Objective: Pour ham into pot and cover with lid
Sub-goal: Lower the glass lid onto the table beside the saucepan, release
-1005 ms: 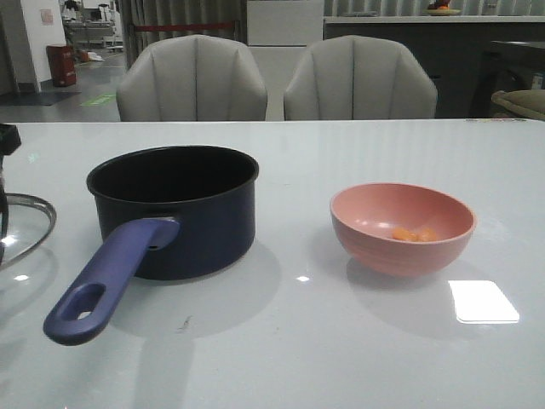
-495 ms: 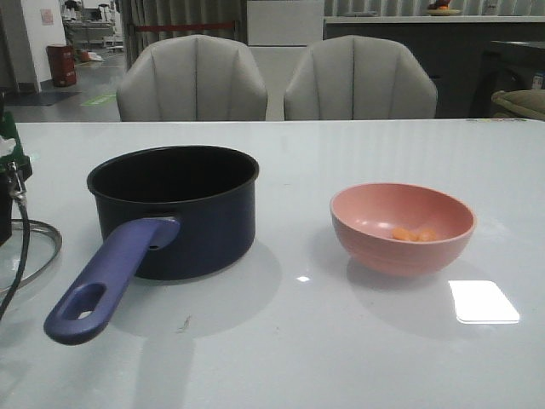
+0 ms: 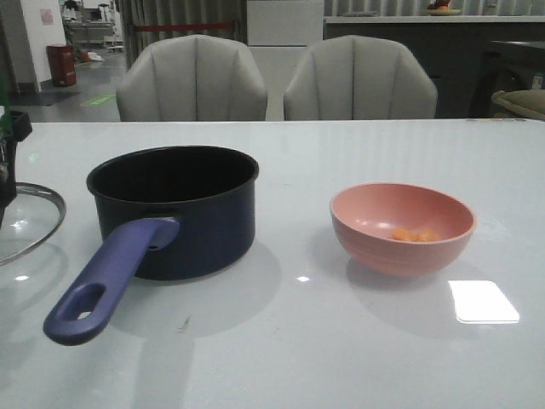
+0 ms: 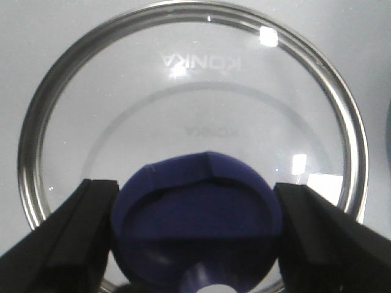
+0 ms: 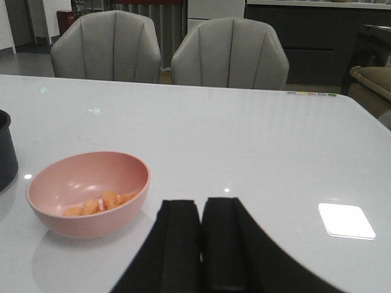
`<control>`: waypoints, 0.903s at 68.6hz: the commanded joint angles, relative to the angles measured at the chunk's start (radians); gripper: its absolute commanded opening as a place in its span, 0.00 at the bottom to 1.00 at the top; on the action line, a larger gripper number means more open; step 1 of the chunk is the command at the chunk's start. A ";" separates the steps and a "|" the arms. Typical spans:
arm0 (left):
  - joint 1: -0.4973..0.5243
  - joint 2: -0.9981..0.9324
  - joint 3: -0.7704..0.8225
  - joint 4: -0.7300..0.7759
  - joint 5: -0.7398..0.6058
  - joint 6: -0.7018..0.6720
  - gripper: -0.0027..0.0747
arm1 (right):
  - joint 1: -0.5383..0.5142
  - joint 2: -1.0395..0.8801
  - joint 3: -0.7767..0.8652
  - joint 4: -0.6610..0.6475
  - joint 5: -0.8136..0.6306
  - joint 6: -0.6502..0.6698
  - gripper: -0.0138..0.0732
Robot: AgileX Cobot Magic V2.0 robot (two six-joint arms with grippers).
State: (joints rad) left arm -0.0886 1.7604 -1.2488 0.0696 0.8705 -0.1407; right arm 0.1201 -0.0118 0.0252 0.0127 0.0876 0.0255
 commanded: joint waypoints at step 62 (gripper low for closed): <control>-0.003 -0.014 0.079 0.014 -0.071 -0.005 0.70 | -0.005 -0.018 -0.004 -0.013 -0.076 0.000 0.31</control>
State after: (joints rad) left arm -0.0886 1.7689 -1.1463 0.0775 0.8098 -0.1407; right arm 0.1201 -0.0118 0.0252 0.0127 0.0876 0.0255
